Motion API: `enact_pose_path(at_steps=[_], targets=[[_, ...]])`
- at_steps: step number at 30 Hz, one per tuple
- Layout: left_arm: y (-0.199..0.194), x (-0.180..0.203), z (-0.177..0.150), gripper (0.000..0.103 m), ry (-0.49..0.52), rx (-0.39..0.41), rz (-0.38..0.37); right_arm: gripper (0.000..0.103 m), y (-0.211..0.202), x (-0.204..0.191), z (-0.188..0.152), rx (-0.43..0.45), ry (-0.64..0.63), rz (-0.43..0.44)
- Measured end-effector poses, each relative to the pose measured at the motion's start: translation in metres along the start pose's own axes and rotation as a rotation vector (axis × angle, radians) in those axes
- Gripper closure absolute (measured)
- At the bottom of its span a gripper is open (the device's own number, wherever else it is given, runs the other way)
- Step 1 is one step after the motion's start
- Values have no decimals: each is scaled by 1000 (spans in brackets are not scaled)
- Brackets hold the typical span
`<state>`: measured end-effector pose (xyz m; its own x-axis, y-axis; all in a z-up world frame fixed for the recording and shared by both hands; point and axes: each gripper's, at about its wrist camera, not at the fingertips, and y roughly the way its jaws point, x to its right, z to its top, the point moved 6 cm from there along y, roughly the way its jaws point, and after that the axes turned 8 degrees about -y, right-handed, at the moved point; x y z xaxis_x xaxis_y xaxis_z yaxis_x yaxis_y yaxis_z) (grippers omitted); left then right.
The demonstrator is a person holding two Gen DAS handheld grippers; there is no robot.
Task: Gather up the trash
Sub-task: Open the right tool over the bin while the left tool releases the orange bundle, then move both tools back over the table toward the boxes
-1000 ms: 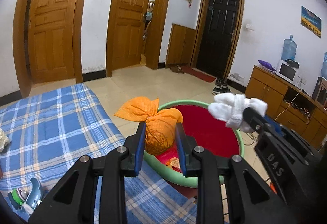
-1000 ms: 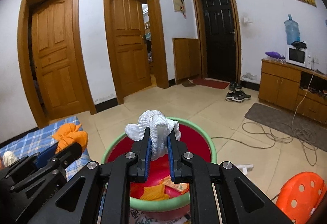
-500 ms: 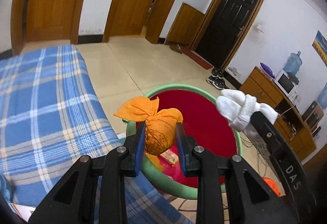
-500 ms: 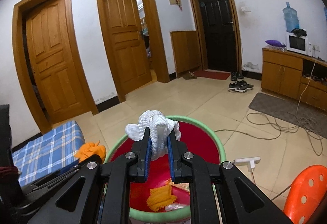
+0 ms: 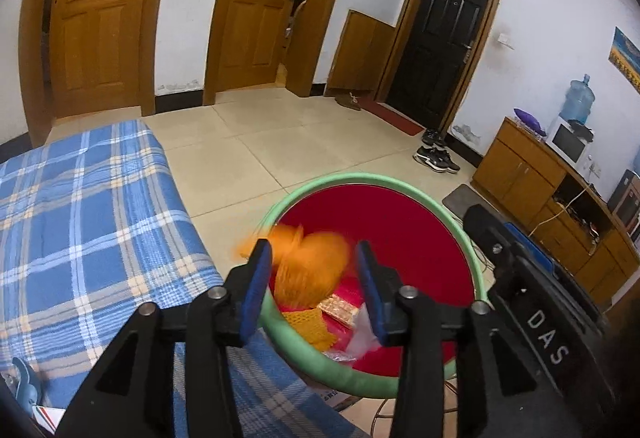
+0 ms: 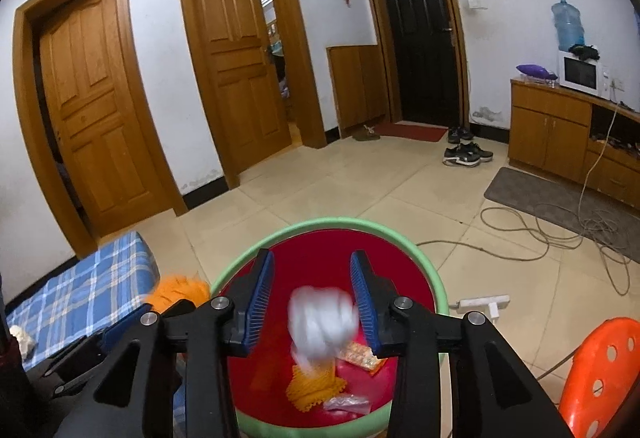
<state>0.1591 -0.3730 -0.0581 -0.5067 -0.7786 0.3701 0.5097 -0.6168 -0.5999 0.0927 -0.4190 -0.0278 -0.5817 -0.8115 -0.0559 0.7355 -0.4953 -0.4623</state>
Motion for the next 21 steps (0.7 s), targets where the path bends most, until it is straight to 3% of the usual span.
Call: enact_pose_path(at_steps=[8,21], targets=[[3,-6,2,53,-15,-11,-8,63,0,3,0,1,2,-2],[-17,-1,-2,54,55,60,46,63,-13,2,0,36,-43,-13]])
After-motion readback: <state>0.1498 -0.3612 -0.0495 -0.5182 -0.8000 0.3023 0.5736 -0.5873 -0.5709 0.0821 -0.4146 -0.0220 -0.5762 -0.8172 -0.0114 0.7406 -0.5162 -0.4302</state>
